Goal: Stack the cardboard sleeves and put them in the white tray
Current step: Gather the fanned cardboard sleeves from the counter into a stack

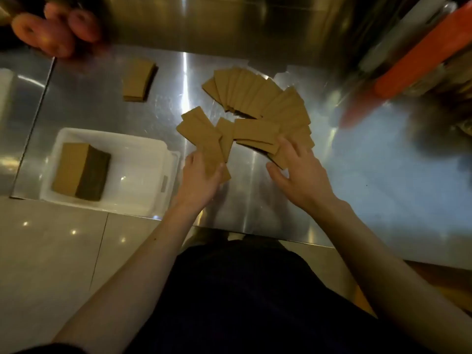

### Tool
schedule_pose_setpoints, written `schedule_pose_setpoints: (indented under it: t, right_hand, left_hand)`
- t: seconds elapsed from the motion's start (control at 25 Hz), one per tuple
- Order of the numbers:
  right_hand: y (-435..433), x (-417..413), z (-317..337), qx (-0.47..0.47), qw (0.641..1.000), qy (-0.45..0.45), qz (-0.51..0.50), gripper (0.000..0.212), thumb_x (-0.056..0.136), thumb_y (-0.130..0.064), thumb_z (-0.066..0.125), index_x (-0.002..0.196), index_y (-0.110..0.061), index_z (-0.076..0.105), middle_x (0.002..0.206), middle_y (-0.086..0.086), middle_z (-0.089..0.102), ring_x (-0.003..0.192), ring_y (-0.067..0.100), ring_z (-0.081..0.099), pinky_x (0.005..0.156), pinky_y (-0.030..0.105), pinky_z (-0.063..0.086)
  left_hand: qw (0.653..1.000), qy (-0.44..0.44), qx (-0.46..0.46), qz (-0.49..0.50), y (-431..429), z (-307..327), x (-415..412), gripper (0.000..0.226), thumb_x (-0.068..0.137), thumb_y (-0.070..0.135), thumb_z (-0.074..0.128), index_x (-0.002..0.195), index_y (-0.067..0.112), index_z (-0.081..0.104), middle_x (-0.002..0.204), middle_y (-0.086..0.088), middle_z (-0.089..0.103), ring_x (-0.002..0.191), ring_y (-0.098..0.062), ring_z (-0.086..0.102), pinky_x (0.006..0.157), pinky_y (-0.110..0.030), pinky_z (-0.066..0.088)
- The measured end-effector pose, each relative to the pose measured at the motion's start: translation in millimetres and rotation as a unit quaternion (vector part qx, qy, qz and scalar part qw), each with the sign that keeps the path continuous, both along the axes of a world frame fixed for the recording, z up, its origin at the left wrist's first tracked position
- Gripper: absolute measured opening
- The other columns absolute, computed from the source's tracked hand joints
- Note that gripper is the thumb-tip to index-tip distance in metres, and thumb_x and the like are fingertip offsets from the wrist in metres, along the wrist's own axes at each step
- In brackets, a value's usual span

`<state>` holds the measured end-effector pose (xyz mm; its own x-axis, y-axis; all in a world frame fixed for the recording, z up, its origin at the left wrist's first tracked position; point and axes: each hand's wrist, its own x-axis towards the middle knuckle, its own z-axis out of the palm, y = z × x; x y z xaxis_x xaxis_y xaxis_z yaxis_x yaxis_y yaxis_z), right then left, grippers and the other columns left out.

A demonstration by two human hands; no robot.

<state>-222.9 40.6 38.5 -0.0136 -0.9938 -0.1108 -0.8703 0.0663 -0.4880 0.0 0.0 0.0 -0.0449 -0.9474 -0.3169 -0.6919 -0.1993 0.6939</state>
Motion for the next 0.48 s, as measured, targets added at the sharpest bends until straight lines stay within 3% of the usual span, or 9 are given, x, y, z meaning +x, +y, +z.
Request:
schedule_pose_setpoints:
  t: [0.04, 0.2, 0.48]
  right_hand:
    - [-2.7, 4.4, -5.1, 0.0, 1.0, -0.009, -0.012, 0.06, 0.096, -0.044, 0.049, 0.147, -0.018, 0.032, 0.142, 0.012, 0.047, 0.121, 0.031, 0.05, 0.09, 0.043, 0.047]
    - [-16.6, 27.7, -20.5, 0.028, 0.998, -0.031, -0.046, 0.059, 0.096, -0.042, 0.05, 0.147, -0.02, 0.031, 0.143, 0.008, 0.047, 0.123, 0.028, 0.051, 0.092, 0.039, 0.046]
    - [-53.5, 66.2, -25.1, 0.034, 0.986, -0.089, -0.139, 0.056, 0.096, -0.038, 0.052, 0.147, -0.027, 0.031, 0.135, 0.003, 0.052, 0.117, 0.022, 0.054, 0.093, 0.038, 0.049]
  left_hand:
    - [0.999, 0.024, 0.013, 0.023, -5.3, -5.6, 0.0, 0.06, 0.094, 0.031, 0.064, 0.144, 0.008, 0.041, 0.141, -0.007, 0.047, 0.133, -0.033, 0.045, 0.104, -0.034, 0.036]
    - [0.986, 0.077, 0.115, 0.088, -26.5, -15.8, 3.8, 0.08, 0.085, 0.03, 0.076, 0.149, 0.008, 0.034, 0.145, -0.02, 0.048, 0.13, -0.035, 0.051, 0.109, -0.051, 0.045]
    - [0.98, 0.027, 0.151, 0.13, -55.9, -29.5, 9.4, 0.093, 0.075, 0.036, 0.084, 0.144, 0.007, 0.03, 0.145, -0.021, 0.034, 0.131, -0.041, 0.042, 0.105, -0.048, 0.041]
